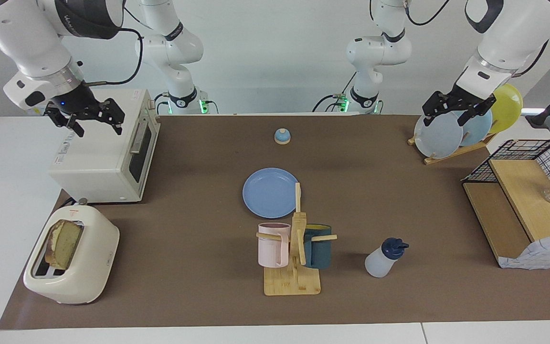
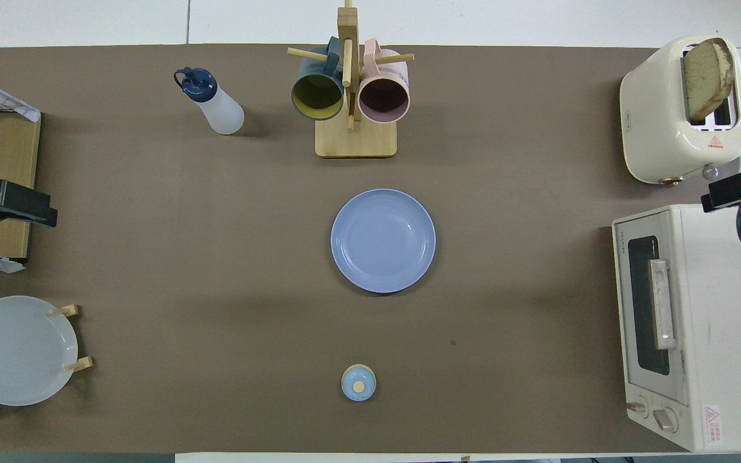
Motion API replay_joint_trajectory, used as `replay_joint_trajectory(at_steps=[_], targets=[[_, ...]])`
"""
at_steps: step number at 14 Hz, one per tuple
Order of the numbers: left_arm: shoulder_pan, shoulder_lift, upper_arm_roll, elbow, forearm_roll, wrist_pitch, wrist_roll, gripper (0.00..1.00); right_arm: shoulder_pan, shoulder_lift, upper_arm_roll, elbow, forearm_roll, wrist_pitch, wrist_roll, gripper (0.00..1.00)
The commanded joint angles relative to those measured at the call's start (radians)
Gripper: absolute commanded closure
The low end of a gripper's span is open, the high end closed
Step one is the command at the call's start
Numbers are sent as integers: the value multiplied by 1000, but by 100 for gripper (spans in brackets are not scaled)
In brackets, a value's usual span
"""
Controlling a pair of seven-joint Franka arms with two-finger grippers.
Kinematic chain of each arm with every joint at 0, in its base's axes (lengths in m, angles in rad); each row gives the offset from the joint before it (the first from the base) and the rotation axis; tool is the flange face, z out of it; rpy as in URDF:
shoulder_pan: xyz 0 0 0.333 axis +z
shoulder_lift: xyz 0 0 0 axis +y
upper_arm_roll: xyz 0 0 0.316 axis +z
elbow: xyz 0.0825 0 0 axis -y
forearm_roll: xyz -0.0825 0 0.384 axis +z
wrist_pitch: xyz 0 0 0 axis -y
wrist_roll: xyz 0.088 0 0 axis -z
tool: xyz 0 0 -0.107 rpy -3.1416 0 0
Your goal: Put bread on plate and add seasoning
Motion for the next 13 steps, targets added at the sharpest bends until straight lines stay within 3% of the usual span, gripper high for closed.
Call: replay_joint_trajectory(at_steps=[1,13], targets=[[13,-27,-10,-32,-9,23,-3,0,-7,-8,3,3,15,-12,10,0],[-10,-33,-4,-52,8,49,2,0,-7,-8,3,0,10,8,11,0]])
